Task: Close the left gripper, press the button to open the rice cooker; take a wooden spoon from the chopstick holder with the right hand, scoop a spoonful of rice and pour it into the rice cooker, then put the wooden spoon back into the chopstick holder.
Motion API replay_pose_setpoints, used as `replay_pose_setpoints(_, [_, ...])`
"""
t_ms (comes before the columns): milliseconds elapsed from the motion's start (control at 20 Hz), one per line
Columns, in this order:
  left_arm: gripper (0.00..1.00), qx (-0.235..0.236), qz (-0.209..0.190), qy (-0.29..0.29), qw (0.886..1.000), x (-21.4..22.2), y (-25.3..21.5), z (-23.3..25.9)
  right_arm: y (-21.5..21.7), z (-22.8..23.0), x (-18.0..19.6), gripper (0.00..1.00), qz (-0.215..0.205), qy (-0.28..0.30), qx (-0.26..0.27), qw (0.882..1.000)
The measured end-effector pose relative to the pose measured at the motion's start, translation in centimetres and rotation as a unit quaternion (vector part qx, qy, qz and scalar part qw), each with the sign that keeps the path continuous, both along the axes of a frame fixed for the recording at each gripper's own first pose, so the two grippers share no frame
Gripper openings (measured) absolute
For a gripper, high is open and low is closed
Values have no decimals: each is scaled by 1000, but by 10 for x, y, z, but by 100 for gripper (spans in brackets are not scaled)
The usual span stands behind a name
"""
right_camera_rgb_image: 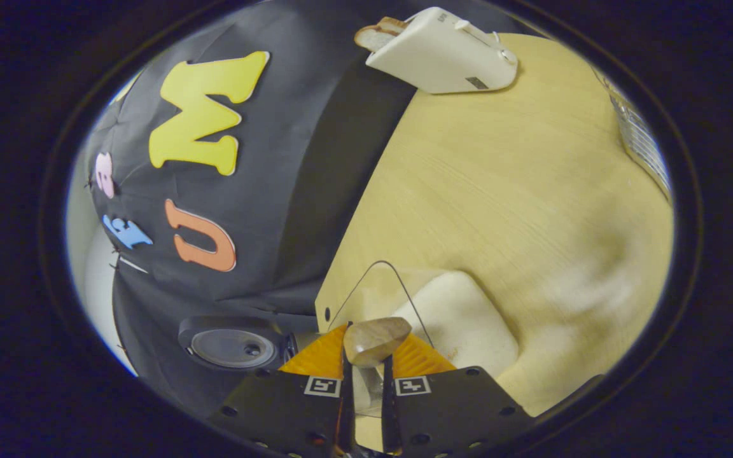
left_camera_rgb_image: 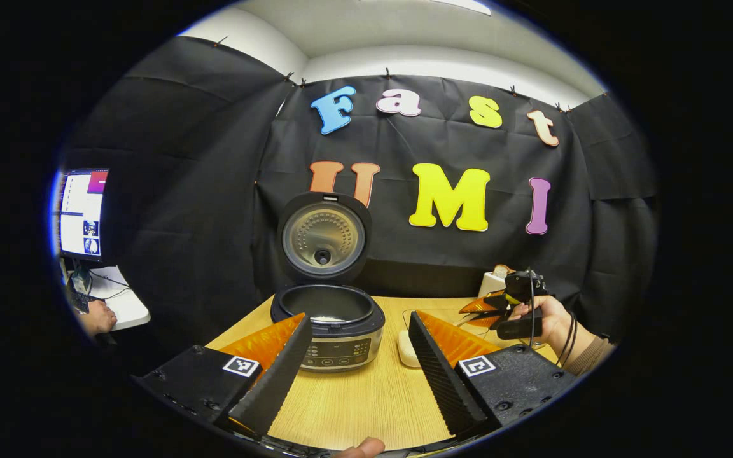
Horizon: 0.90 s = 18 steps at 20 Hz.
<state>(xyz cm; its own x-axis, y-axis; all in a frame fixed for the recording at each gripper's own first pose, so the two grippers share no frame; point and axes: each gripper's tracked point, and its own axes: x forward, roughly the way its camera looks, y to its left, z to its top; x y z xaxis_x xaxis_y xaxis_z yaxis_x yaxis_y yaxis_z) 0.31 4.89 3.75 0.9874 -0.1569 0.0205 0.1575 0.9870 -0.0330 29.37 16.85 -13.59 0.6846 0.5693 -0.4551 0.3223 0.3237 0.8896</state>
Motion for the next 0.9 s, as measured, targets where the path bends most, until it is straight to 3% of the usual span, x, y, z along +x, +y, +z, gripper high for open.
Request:
replay_pose_setpoints(250, [98, -7, 15, -6, 1000, 0, 21, 5, 3, 32, -6, 16, -18, -4, 71, 997])
replay_pose_setpoints(900, [100, -6, 70, -14, 997, -16, 71, 10, 70, 148, -18, 16, -5, -39, 141, 989])
